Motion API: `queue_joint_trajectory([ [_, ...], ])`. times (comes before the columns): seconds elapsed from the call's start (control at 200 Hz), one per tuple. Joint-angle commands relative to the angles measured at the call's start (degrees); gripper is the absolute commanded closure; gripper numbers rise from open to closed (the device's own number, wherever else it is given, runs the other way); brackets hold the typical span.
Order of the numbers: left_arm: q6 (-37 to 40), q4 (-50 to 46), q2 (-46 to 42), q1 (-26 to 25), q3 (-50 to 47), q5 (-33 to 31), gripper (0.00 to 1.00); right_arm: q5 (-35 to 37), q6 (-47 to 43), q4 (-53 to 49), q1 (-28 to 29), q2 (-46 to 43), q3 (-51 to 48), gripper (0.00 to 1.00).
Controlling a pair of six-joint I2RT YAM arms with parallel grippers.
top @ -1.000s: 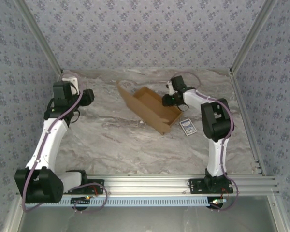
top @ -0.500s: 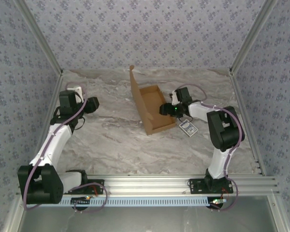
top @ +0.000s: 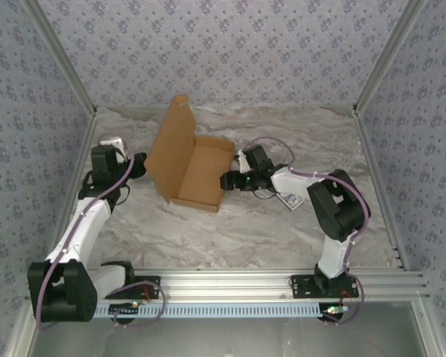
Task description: Fold the paper box
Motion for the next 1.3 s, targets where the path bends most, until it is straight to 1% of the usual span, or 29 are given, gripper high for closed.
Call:
queue_joint_trajectory([
  [0.0, -0.6, 1.9, -2.3, -0.1, -1.0, -3.2, 0.36, 9.2, -5.3, -8.2, -1.3, -8.2, -1.9, 0.24],
  [0.075, -1.0, 2.4, -2.9, 0.0, -1.5, -4.0, 0.34, 13.7, -6.7, -11.3, -3.1, -11.8, -3.8, 0.22],
  [0.2, -1.6, 3.4, -4.0, 0.3, -2.4, -5.9, 0.33, 18.4, -6.3, -14.6, -9.0, -15.9, -6.4, 0.19],
  [0.27, -1.6, 3.8, -4.4, 0.4, -2.7, -7.1, 0.31, 20.3, -6.2, -16.8, -12.4, -16.3, -6.2, 0.17],
  [0.33, -1.8, 4.2, -4.4, 0.6, -2.8, -7.7, 0.31, 22.9, -6.3, -18.8, -14.3, -15.7, -5.3, 0.14],
  [0.385, -1.8, 4.4, -4.4, 0.7, -2.7, -7.6, 0.30, 24.3, -6.2, -19.9, -15.7, -14.9, -4.7, 0.13],
  [0.475, -1.5, 4.2, -4.3, 0.8, -2.5, -7.3, 0.30, 24.4, -5.7, -21.6, -17.8, -13.0, -4.1, 0.12],
  [0.64, -1.1, 4.4, -4.1, 0.8, -2.9, -7.0, 0.30, 21.4, -5.8, -24.0, -19.9, -10.0, -3.9, 0.11],
  [0.745, -1.1, 4.7, -3.6, 0.8, -2.7, -6.3, 0.30, 18.8, -6.1, -25.6, -19.3, -9.0, -3.9, 0.12],
  [0.924, -0.9, 4.7, -3.4, 0.8, -2.7, -6.0, 0.30, 18.4, -5.9, -26.7, -15.5, -10.5, -5.7, 0.12],
  [1.039, -0.9, 4.7, -3.5, 0.8, -2.8, -5.7, 0.30, 21.1, -5.5, -27.8, -12.5, -10.5, -6.0, 0.13],
  [1.179, -1.1, 4.7, -3.6, 0.8, -2.9, -5.3, 0.30, 23.6, -4.9, -29.1, -9.1, -10.0, -5.7, 0.18],
  [1.294, -1.1, 4.7, -3.6, 0.8, -2.9, -5.1, 0.30, 24.2, -4.9, -30.4, -6.2, -10.2, -5.8, 0.16],
])
